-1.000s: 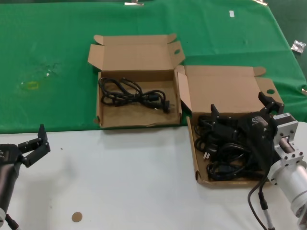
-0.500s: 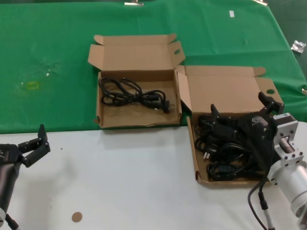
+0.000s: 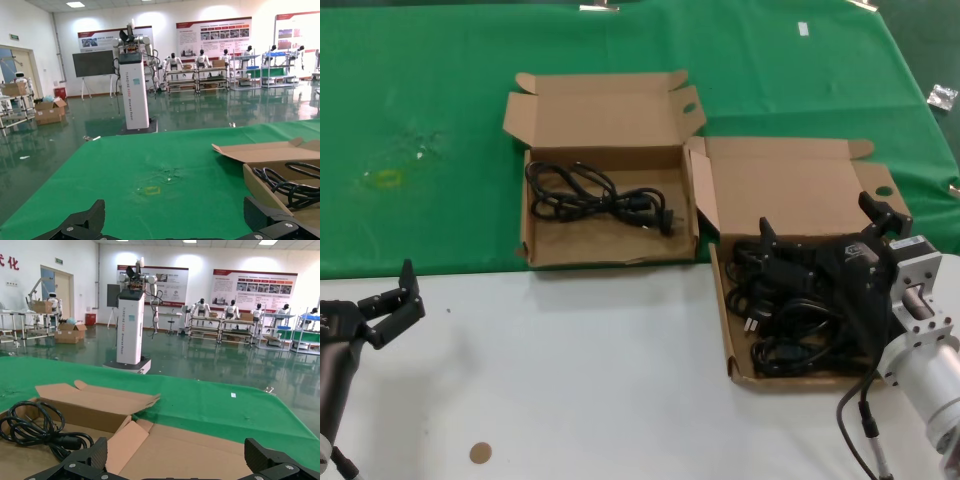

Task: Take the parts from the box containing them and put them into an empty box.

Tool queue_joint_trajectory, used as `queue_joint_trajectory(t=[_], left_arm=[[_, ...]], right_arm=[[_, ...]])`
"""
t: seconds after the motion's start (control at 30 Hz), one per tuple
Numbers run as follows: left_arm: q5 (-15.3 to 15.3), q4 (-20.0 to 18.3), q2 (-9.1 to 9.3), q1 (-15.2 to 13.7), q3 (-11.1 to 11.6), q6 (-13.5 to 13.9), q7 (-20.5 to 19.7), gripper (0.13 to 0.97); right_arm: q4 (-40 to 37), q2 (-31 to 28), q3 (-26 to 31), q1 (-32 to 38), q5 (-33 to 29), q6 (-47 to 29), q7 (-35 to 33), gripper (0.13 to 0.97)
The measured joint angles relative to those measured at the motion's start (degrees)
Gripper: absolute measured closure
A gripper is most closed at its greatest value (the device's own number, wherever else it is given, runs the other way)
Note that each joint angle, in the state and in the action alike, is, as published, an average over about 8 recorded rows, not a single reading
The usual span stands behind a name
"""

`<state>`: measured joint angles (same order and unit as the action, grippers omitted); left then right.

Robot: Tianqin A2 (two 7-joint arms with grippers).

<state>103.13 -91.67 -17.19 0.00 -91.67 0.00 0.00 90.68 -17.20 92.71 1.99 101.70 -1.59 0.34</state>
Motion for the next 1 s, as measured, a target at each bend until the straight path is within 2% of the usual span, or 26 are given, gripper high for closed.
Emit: queue_joint_trajectory(t=[1.0], left_arm=[[0.0,0.0,0.0,0.0,0.0,0.0,0.0,0.132]], right_arm=[[0.0,0.0,0.0,0.0,0.0,0.0,0.0,0.129]])
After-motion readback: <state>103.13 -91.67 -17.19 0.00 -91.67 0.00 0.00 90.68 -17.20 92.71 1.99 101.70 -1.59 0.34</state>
